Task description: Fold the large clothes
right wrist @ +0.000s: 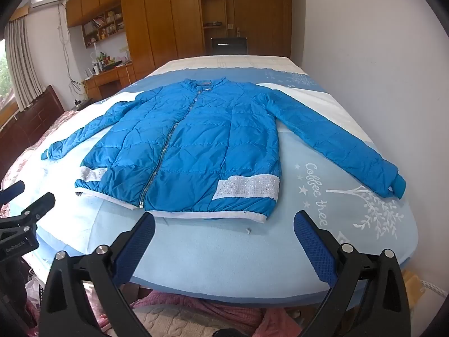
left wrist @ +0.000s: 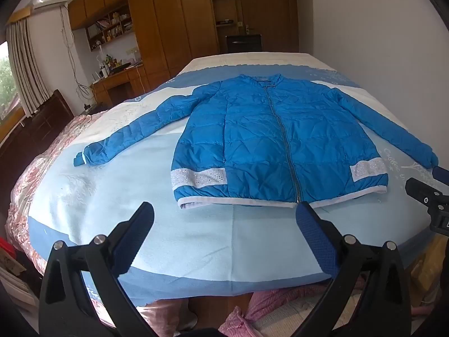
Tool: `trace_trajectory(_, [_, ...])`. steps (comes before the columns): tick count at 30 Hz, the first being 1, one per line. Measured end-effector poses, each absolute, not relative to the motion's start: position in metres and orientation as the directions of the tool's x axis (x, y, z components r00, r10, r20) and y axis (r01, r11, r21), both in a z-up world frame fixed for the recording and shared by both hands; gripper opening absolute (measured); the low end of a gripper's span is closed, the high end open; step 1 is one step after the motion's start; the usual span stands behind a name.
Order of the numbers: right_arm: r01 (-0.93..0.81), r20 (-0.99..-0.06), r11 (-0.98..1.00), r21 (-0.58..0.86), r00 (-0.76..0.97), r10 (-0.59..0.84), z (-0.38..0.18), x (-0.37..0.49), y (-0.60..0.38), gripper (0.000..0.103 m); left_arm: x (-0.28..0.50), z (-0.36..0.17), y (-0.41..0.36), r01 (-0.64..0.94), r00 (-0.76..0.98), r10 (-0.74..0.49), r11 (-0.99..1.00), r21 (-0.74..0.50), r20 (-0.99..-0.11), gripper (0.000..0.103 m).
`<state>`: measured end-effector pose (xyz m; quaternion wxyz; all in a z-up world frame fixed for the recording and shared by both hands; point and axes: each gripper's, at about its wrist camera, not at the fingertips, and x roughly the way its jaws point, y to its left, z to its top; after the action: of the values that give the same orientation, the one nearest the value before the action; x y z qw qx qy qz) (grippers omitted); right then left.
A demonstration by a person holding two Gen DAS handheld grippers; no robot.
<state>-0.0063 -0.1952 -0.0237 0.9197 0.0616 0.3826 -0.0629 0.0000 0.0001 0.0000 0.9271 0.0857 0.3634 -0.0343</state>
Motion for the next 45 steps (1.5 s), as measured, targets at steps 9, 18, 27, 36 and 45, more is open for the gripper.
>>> trace_trajectory(9, [0.163,-0.711,0.985,0.062,0.700,-0.071,-0.0233,-0.0060,-0.1951,0.099,0.0001,0.0001,0.0002,0.125,0.734,0.000,0.983,0.135,-0.679,0.100])
trace_trajectory(18, [0.162,-0.707,0.985,0.063,0.704,-0.071,-0.0223,-0.0065,-0.1959,0.099,-0.0001,0.0021,0.0028,0.122,0.736,0.001,0.983,0.135,-0.677,0.100])
trace_trajectory(27, [0.163,-0.704,0.985,0.063,0.707,-0.072,-0.0221,-0.0073,-0.1959,0.099,-0.0021,0.0031,-0.0011,0.130,0.738,0.001,0.981,0.144,-0.674,0.100])
trace_trajectory(36, [0.164,-0.700,0.984,0.063,0.711,-0.073,-0.0201,-0.0079,-0.1951,0.099,-0.0017,0.0022,-0.0025,0.129,0.739,0.003,0.981,0.146,-0.674,0.100])
trace_trajectory(45, [0.163,-0.703,0.984,0.065,0.707,-0.070,-0.0205,-0.0063,-0.1953,0.099,-0.0013,0.0018,-0.0020,0.129,0.740,0.003,0.981,0.146,-0.673,0.100])
